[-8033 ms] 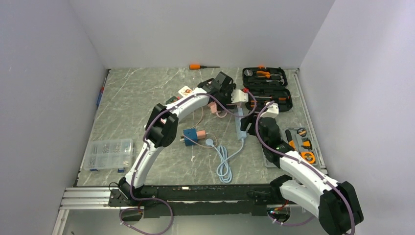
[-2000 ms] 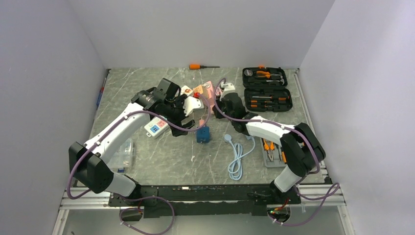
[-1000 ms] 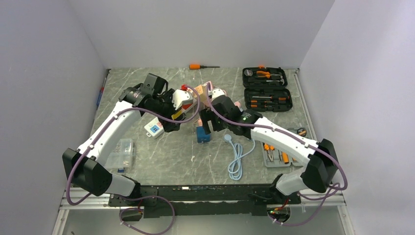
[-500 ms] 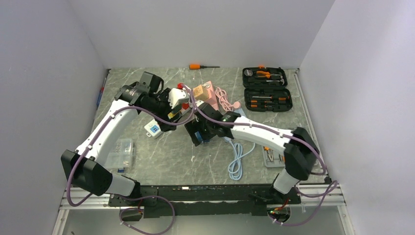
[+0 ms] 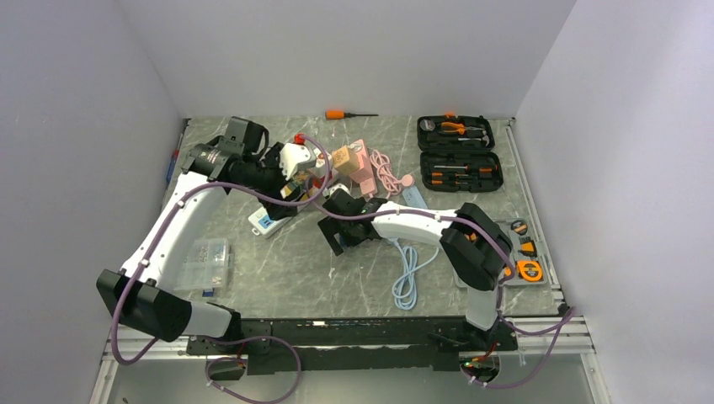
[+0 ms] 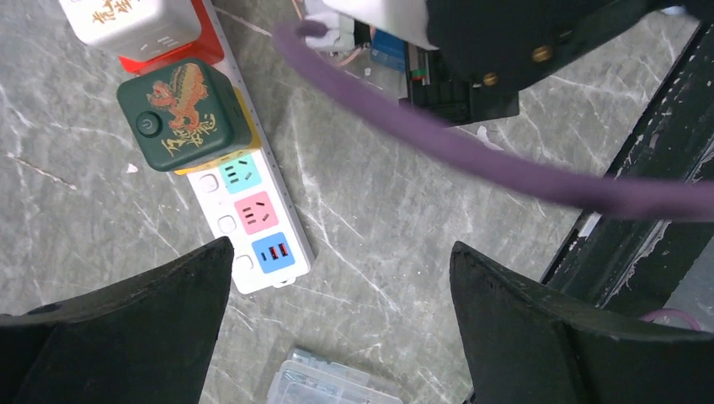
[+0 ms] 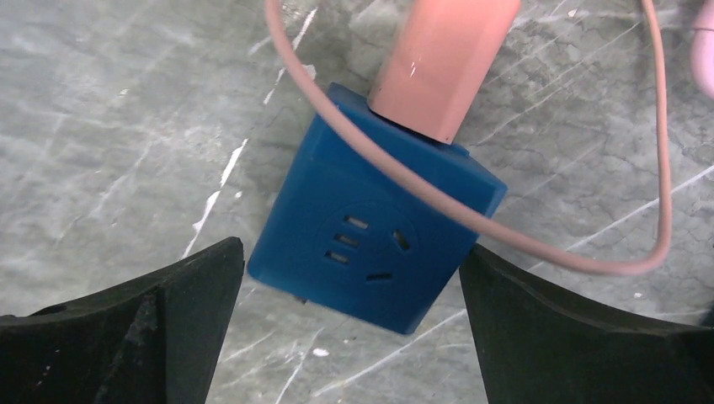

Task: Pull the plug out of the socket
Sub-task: Remove the plug from the socket.

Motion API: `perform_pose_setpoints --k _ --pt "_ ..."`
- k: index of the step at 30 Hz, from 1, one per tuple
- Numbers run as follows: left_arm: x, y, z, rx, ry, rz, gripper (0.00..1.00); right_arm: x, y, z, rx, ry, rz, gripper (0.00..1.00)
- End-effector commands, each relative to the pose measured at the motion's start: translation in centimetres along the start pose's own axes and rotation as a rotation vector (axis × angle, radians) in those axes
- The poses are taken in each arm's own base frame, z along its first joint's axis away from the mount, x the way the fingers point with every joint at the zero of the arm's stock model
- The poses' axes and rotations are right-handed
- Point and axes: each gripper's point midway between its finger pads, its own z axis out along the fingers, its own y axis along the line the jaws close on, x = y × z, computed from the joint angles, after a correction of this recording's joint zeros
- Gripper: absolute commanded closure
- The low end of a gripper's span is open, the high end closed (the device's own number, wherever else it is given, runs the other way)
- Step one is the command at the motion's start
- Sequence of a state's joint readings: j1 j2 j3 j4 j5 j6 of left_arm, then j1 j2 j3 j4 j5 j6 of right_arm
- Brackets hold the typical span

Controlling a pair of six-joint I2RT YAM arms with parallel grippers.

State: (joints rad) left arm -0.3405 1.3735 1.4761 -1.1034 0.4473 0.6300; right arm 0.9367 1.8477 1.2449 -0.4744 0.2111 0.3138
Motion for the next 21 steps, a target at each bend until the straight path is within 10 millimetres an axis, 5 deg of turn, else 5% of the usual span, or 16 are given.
perform_pose_setpoints --k 1,13,21 --pt "-2.2 -0.2 -2.1 -0.020 -0.095 0.058 0.01 -2.6 -0.4 0.4 0.050 -0.077 -0.005 0.00" --pt "-3.0 0.7 -4.4 -0.033 -0.177 0.017 0.01 -5.1 -1.0 1.5 0.096 -0.215 0.004 0.01" --pt "-2.6 1.9 -5.6 -0.085 -0.177 0.010 0.00 -3.6 0.3 1.8 0.009 -0.184 0.015 0.23"
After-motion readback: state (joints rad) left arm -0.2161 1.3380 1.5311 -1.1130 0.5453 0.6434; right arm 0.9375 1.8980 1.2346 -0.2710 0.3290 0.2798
